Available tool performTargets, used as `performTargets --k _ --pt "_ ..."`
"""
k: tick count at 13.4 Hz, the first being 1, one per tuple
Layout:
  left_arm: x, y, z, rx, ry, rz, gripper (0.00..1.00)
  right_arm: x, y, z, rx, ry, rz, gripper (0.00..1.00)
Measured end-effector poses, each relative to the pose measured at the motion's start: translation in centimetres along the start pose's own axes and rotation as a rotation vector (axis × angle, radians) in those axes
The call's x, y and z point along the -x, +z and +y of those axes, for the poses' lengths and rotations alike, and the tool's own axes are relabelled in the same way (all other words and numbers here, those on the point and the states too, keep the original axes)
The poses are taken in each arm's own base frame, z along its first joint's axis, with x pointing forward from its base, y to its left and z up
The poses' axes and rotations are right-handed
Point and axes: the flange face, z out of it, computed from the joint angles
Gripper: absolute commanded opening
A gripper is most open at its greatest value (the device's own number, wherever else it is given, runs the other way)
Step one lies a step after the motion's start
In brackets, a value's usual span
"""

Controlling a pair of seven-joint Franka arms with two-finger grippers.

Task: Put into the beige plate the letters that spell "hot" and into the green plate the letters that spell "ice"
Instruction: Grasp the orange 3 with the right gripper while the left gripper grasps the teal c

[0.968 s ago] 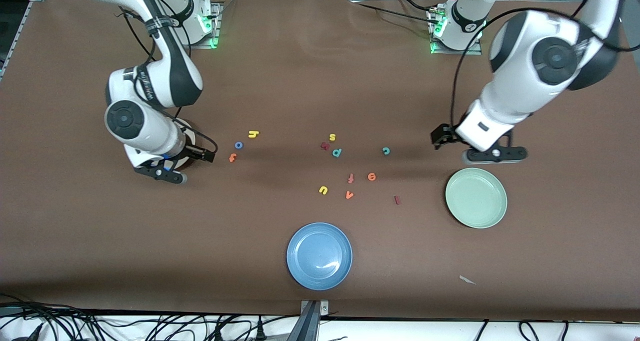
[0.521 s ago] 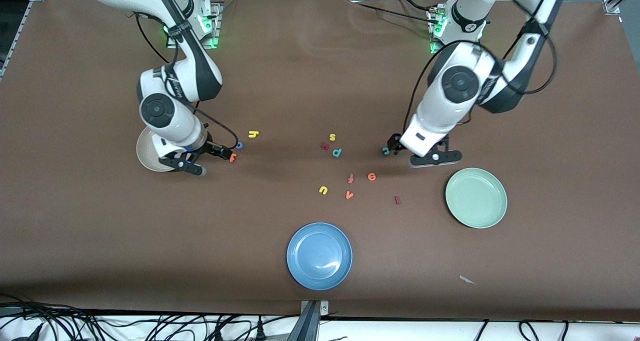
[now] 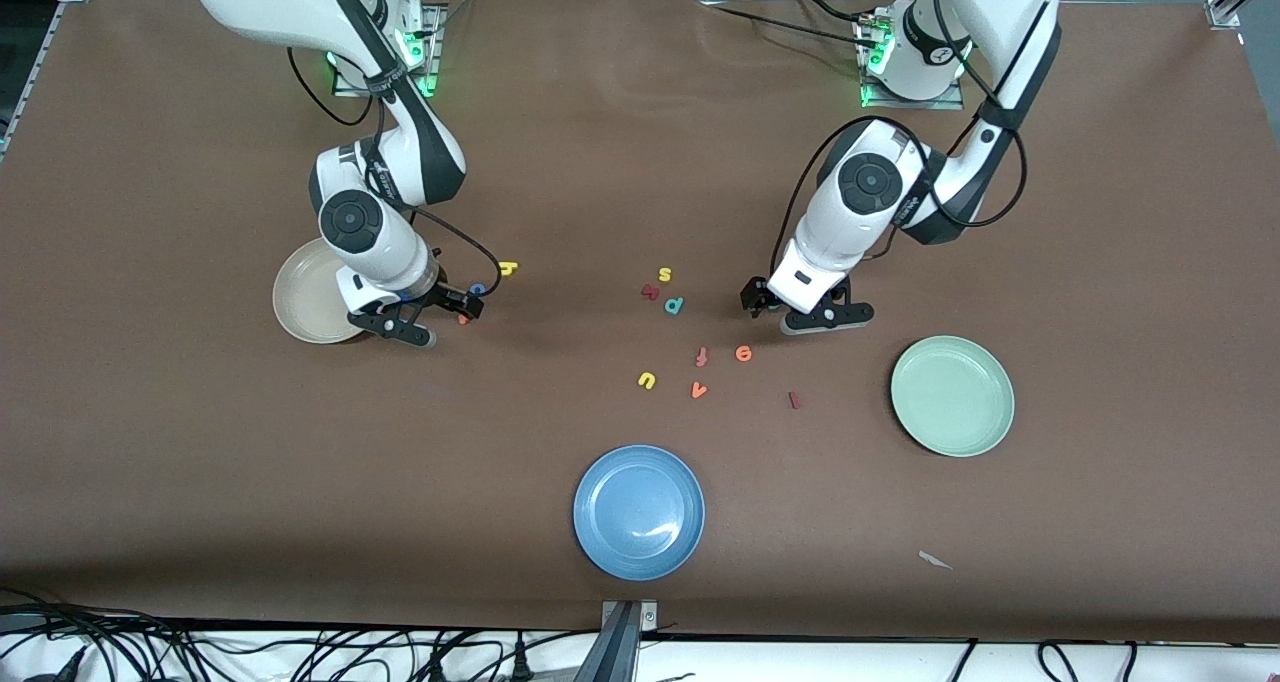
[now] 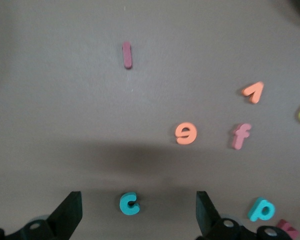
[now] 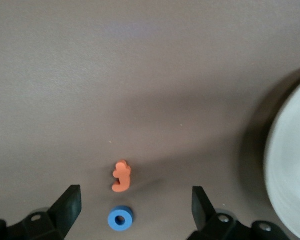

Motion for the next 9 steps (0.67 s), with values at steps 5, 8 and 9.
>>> performTargets --k 5,8,9 --pt "2.7 5.6 -0.2 -0.109 -0.019 0.045 0.98 0.7 1.9 -1.3 -0.015 -0.023 0.02 0.92" --pt "3.1 7.2 -0.3 -0.116 -0.031 0.028 0.94 0.7 2.2 -1.3 -0.015 -0.023 0.021 0.81" --pt "3.1 7.2 -0.3 -0.115 -0.031 0.028 0.92 0.7 2.2 -1.3 -0.018 -0.023 0.024 0.79"
